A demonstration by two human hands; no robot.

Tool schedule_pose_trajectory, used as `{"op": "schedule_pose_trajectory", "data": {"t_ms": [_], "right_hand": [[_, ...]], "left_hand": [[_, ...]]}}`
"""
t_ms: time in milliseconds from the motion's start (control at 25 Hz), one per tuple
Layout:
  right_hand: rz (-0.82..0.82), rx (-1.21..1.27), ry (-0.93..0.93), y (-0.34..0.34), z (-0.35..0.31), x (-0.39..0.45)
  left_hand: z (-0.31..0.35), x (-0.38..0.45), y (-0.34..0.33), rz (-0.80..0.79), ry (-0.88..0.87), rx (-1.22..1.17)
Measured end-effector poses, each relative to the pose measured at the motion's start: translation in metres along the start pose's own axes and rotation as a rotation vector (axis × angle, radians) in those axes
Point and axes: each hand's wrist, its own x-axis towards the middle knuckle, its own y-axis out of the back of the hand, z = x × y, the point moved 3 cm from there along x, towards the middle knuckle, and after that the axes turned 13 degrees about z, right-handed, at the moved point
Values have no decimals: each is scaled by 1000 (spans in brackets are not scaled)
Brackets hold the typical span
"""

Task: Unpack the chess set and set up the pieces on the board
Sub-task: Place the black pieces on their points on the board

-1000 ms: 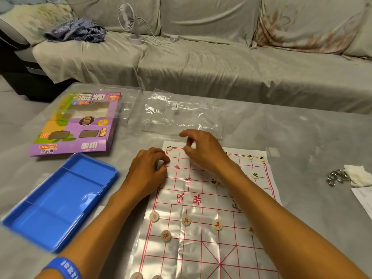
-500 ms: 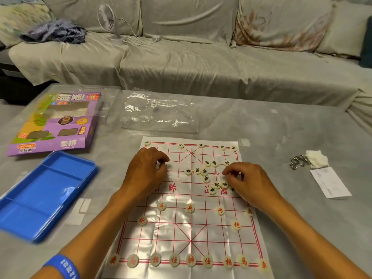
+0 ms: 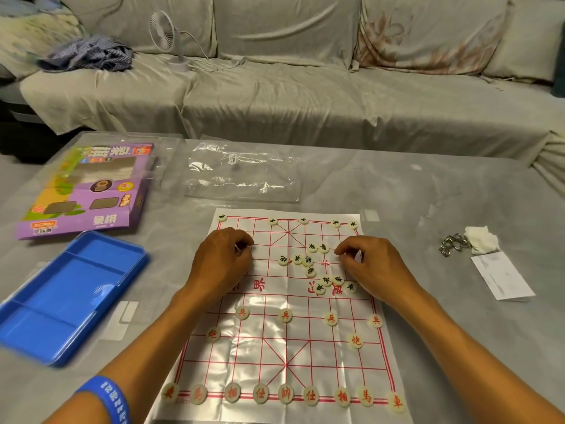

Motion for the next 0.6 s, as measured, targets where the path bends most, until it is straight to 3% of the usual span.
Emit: {"op": "schedule_pose_trajectory", "data": {"t_ms": [280, 600], "right_hand": [[175, -115, -104, 2, 23, 28], [154, -121, -52, -11, 23, 35]], "left_hand": [[-23, 23, 4, 146, 247, 37], [-24, 32, -1, 5, 202, 124]]}}
